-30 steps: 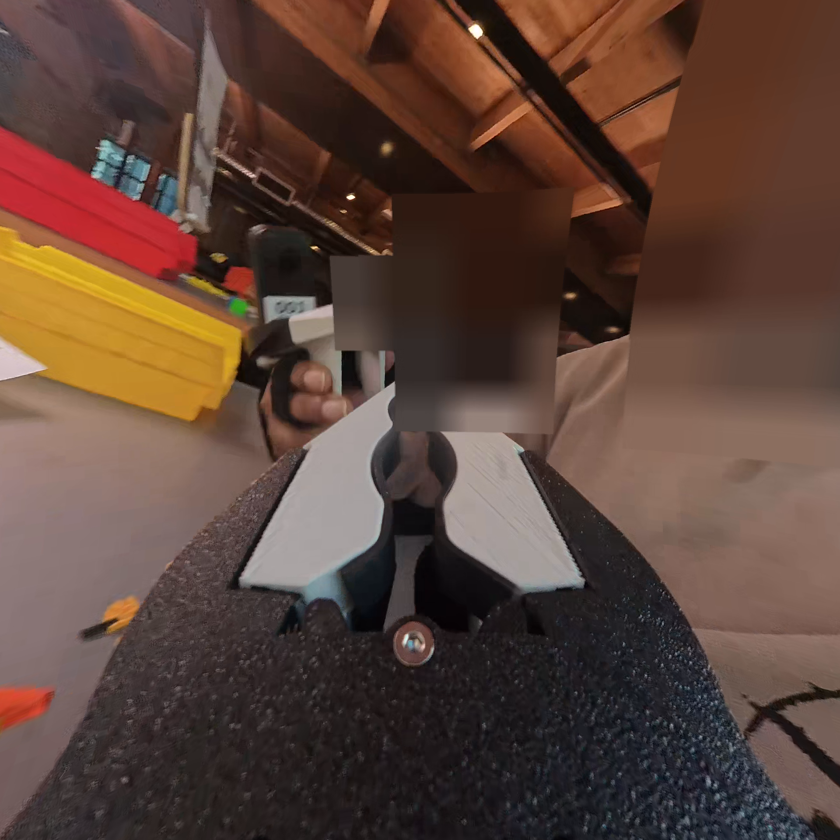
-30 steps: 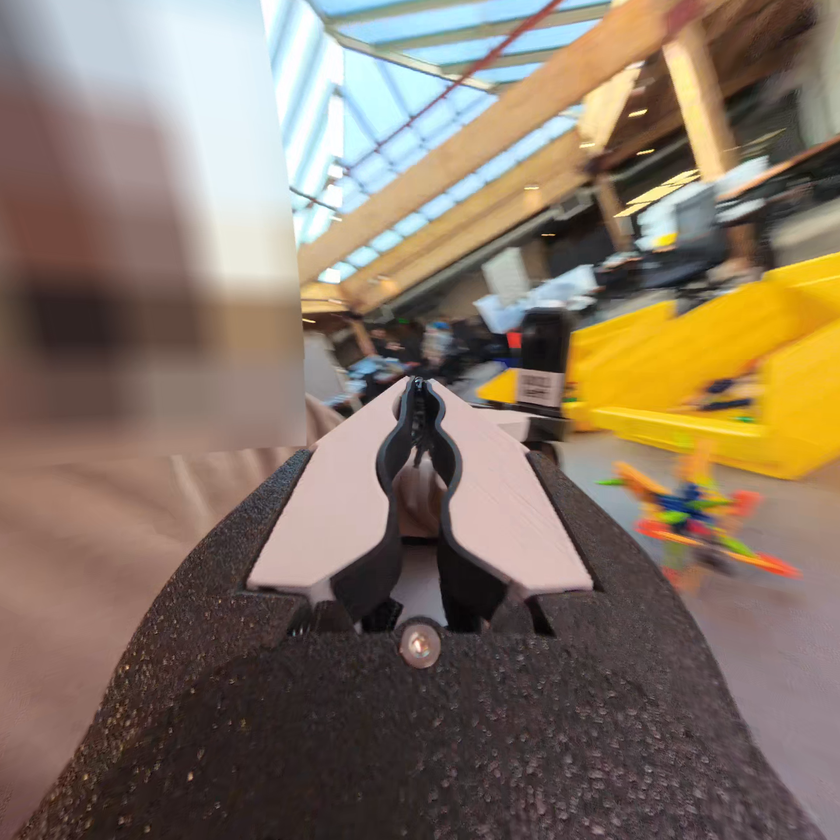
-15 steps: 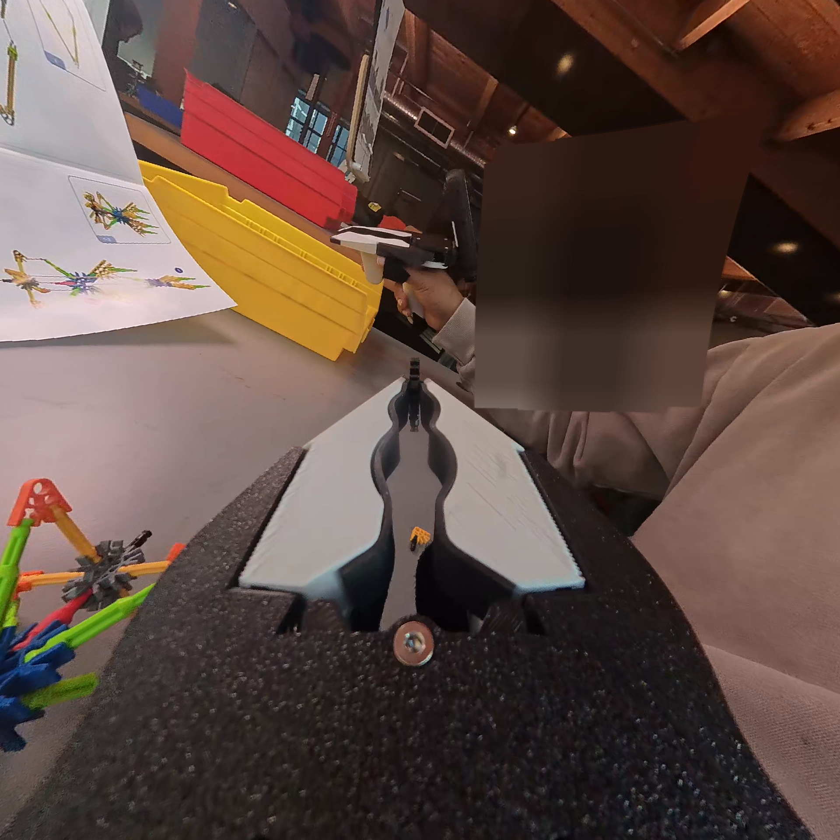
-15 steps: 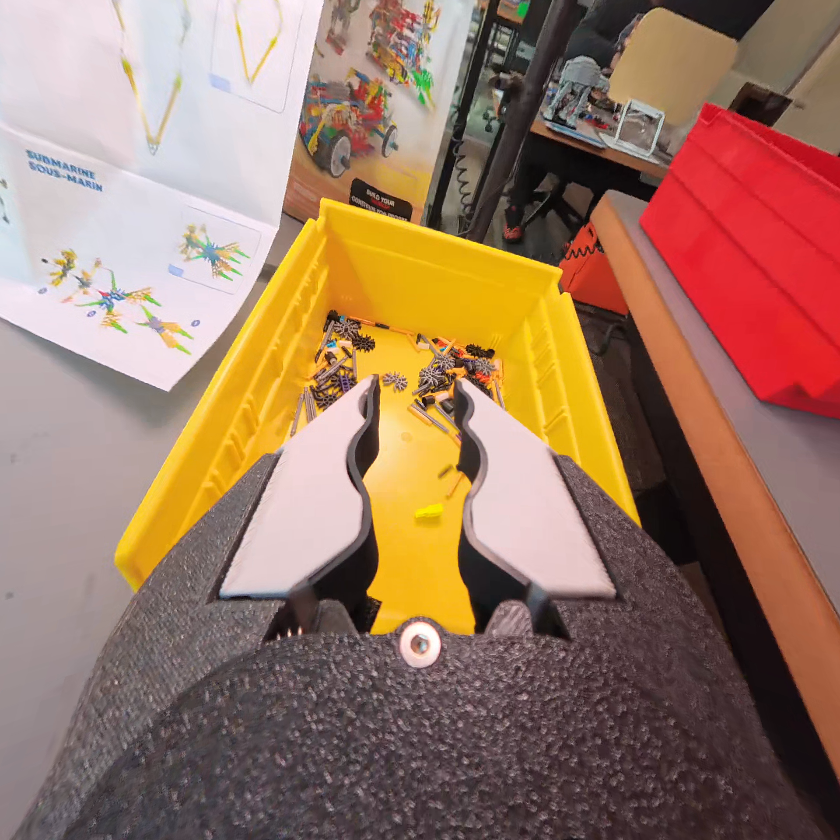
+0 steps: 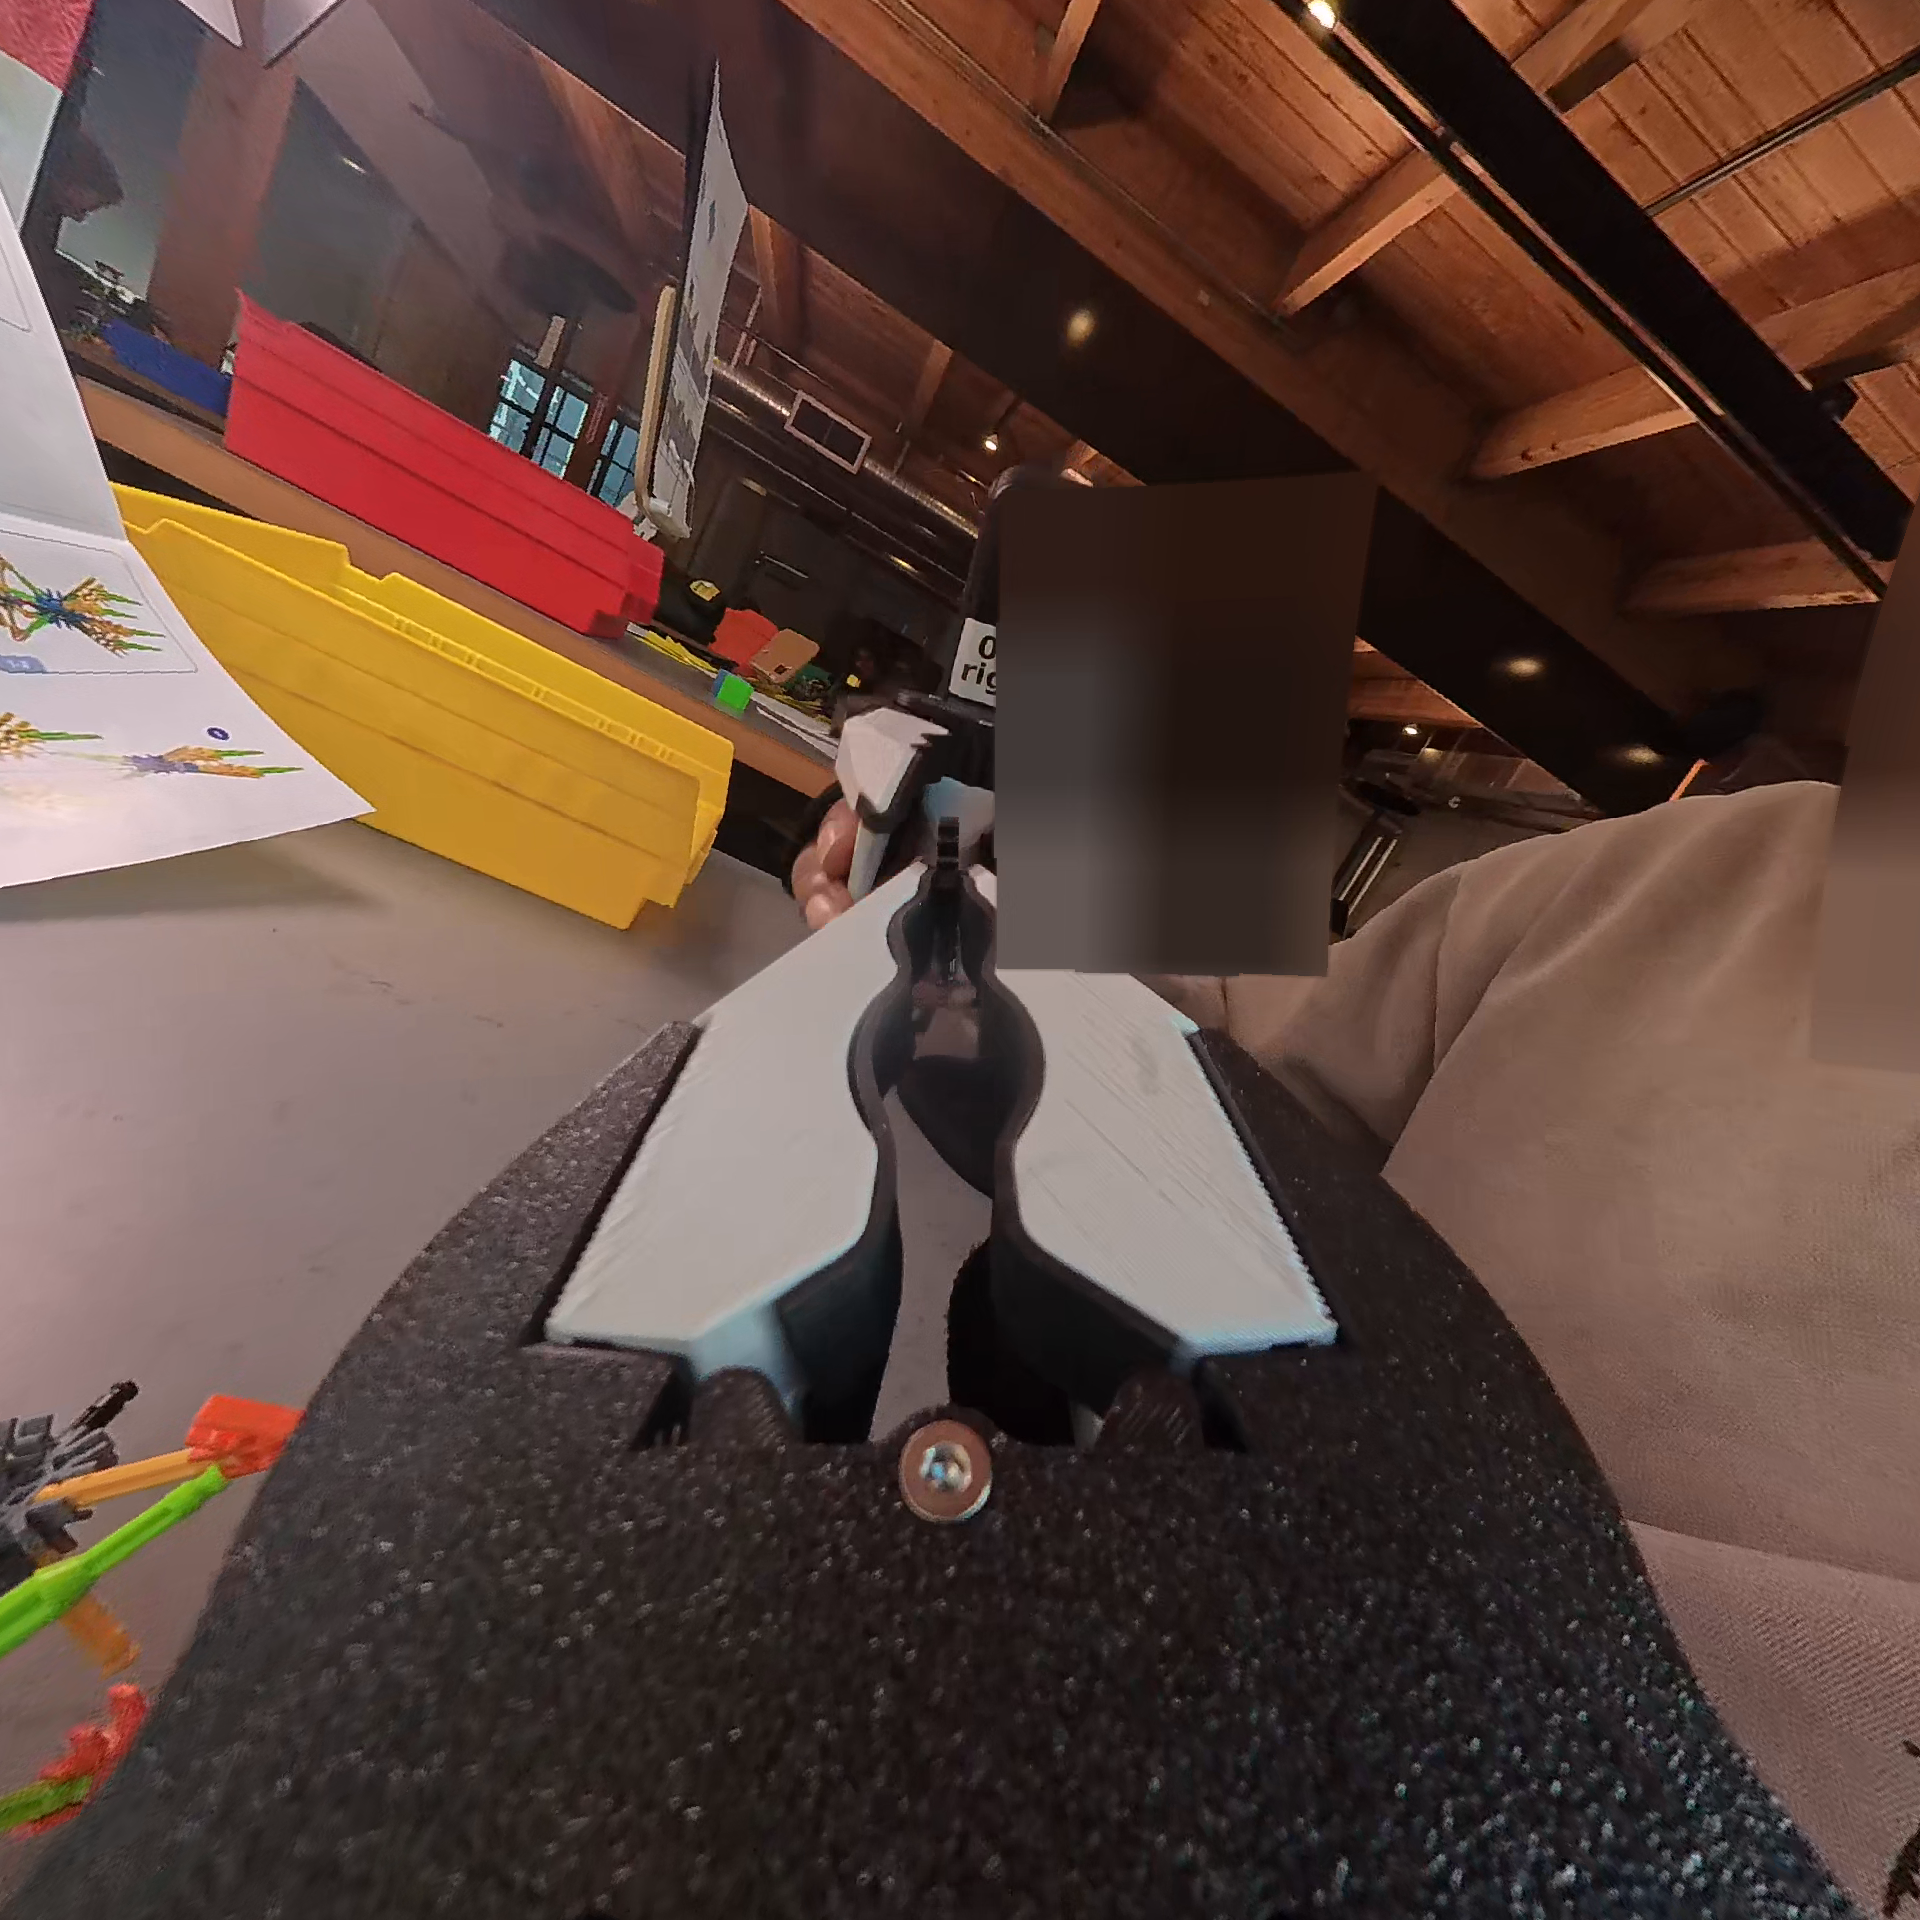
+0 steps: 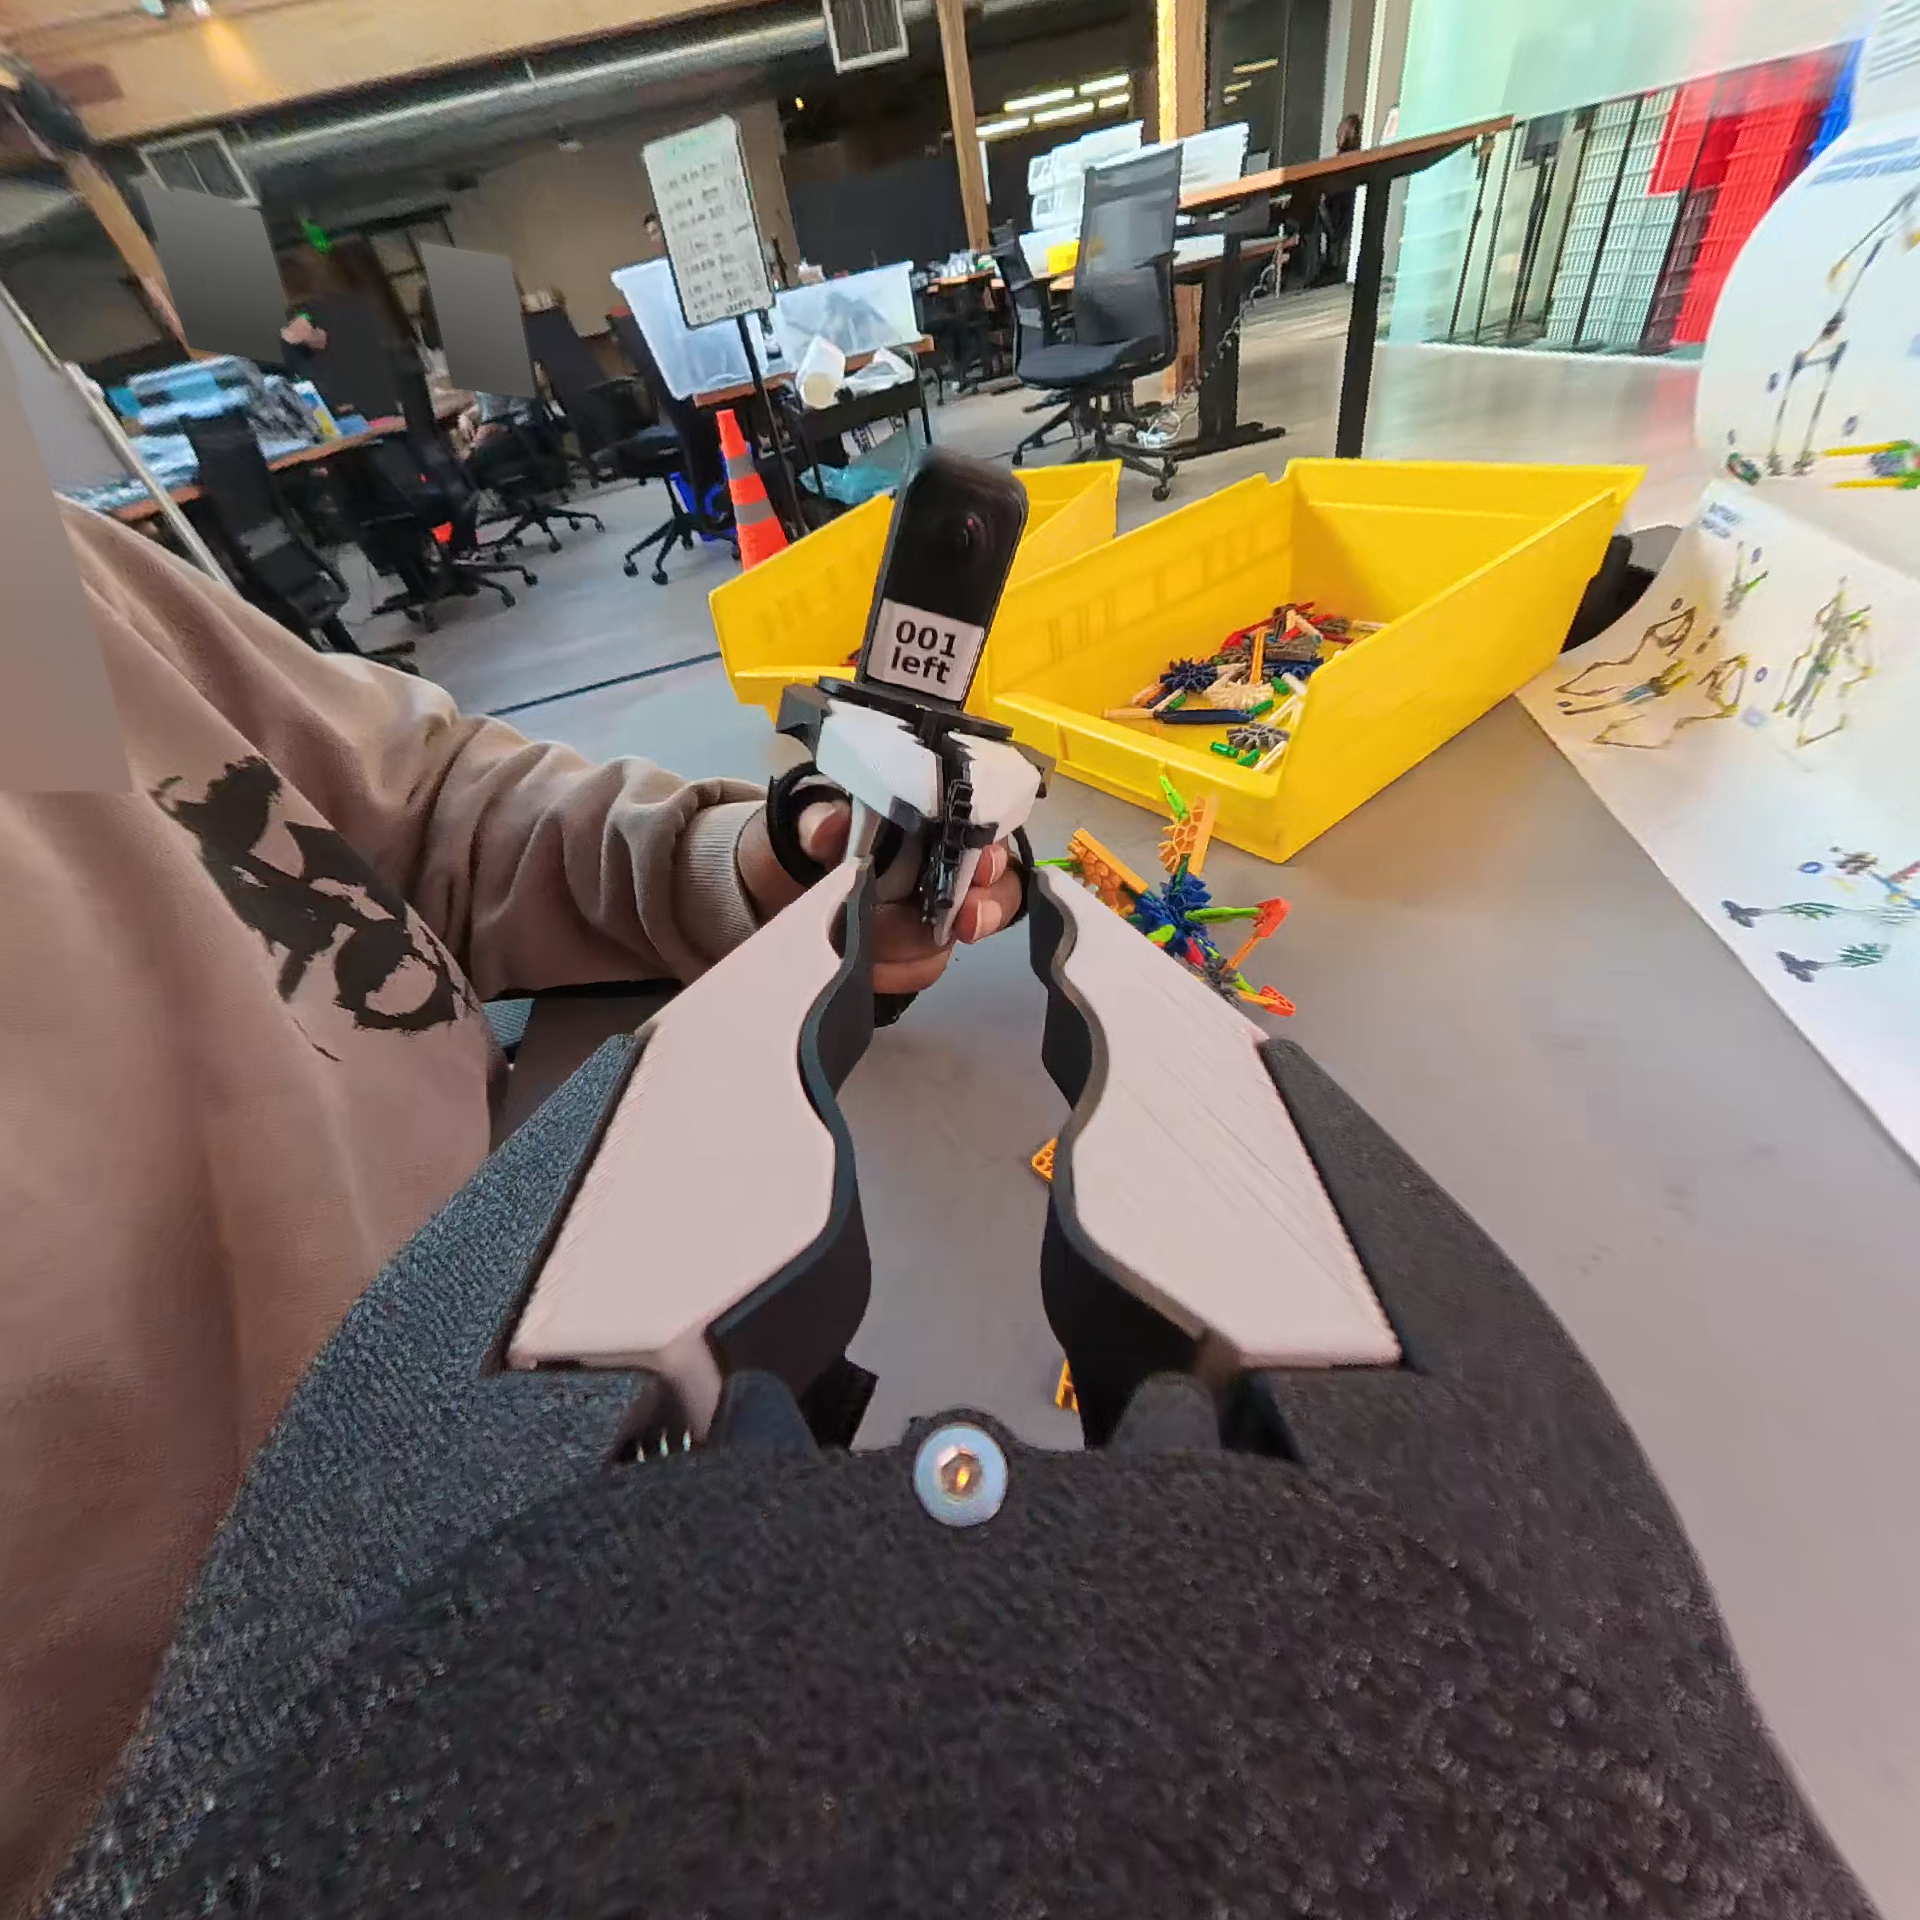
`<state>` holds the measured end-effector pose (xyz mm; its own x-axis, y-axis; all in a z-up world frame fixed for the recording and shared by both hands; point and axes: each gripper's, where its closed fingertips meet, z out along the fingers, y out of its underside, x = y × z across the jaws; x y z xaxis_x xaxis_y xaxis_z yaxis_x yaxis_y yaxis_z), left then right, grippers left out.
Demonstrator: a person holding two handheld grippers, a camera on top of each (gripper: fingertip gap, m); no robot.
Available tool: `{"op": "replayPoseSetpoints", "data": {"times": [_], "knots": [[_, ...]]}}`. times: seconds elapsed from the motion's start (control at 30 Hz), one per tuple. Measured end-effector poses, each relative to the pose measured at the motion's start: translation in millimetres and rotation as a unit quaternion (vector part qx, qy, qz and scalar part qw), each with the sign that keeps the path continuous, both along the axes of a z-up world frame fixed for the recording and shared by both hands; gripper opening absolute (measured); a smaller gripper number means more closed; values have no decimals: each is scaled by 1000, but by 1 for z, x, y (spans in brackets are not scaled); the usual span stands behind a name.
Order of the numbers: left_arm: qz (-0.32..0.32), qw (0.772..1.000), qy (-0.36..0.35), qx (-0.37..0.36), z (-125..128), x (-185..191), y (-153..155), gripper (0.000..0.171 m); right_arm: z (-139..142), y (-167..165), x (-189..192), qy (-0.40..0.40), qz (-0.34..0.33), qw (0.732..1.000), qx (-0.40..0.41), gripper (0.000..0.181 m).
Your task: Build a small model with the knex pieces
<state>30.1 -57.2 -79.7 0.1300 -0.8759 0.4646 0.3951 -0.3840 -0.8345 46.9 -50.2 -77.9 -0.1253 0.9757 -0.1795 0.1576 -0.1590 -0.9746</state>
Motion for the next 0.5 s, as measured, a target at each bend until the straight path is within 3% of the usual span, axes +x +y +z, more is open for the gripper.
{"op": "replayPoseSetpoints", "data": {"times": [0.07, 0.2, 0.5], "knots": [[5, 1000, -2, 4, 2, -2, 0, 2, -10, -3, -14, 3, 11, 1000, -11, 23], [7, 1000, -2, 12, 2, -4, 1, 2, -4, -4, -20, 53, 16, 998, -44, 3], [10, 1000, -3, 28, 4, -2, -2, 2, -3, -7, -19, 83, 32, 994, -64, 3]]}}
